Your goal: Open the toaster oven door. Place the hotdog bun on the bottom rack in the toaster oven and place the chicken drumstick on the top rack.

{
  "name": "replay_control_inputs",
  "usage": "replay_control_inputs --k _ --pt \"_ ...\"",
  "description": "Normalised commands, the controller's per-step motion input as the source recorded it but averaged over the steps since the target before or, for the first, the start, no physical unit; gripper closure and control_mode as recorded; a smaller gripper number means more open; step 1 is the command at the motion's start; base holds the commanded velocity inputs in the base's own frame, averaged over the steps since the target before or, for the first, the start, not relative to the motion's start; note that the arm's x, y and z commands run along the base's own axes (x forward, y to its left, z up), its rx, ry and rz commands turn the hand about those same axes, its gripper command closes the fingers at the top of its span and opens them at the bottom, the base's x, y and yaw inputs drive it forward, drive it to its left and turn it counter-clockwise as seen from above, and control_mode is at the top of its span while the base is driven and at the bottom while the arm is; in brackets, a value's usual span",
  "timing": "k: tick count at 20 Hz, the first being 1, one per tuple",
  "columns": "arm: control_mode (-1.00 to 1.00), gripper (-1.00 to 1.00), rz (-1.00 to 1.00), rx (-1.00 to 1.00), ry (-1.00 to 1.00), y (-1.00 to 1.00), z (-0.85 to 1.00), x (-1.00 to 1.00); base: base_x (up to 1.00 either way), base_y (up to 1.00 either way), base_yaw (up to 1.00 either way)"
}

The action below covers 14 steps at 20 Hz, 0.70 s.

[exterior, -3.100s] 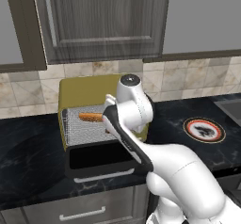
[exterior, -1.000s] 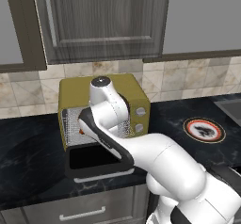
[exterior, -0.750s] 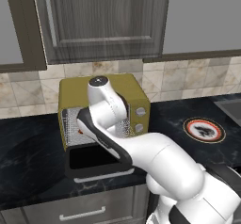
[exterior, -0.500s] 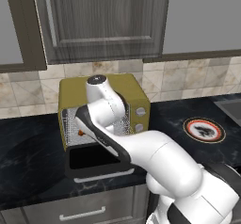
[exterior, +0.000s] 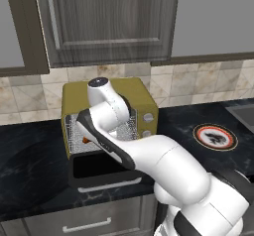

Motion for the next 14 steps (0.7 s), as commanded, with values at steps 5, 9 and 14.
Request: replay_control_inputs --k 5,9,14 --pt "-1.00 -1.00 -0.02 0.00 -0.05 -0.12 0.26 -0.16 0.00 0.00 0.00" --pt "-1.00 -1.00 -0.05 0.00 -0.06 -0.13 0.34 -0.22 0.00 0.00 0.00" --pt "-1.00 -1.00 0.02 0.01 0.00 -0.16 0.18 -0.45 0.00 0.00 0.00"
